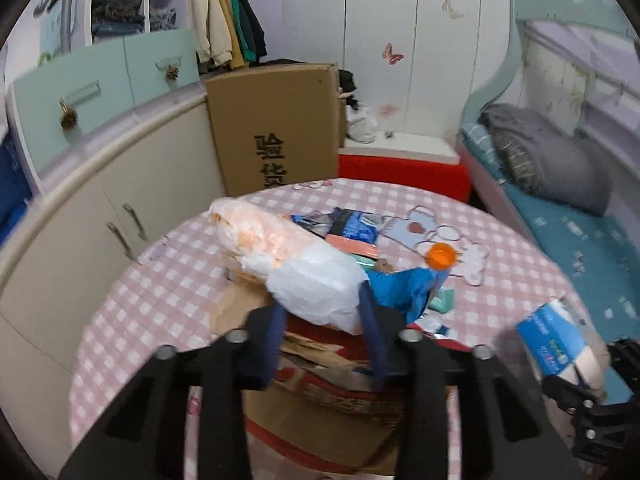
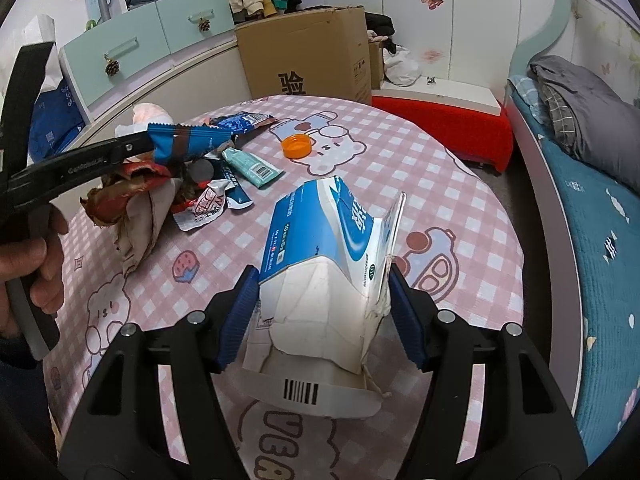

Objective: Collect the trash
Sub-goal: 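Carry the carton and plastic bag to the blue bin and release both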

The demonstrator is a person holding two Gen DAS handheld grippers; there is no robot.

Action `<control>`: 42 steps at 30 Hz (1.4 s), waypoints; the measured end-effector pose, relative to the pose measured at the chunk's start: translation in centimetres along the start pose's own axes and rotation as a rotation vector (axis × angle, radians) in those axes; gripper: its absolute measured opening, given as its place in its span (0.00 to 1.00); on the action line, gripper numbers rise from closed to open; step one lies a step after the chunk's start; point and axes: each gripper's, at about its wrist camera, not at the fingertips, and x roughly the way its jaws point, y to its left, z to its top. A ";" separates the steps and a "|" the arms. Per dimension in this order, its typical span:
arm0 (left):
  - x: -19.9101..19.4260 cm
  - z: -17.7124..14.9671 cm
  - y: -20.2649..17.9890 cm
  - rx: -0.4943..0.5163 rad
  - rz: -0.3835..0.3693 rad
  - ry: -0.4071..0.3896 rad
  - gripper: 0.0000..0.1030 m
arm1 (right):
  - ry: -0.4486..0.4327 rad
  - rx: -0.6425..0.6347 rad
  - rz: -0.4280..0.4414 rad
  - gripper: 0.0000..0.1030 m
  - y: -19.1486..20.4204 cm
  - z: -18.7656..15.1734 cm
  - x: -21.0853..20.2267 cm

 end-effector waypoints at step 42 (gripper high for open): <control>-8.7 -14.2 -31.2 0.376 -0.586 -0.034 0.09 | -0.105 0.560 -0.064 0.62 -27.3 -13.9 -10.4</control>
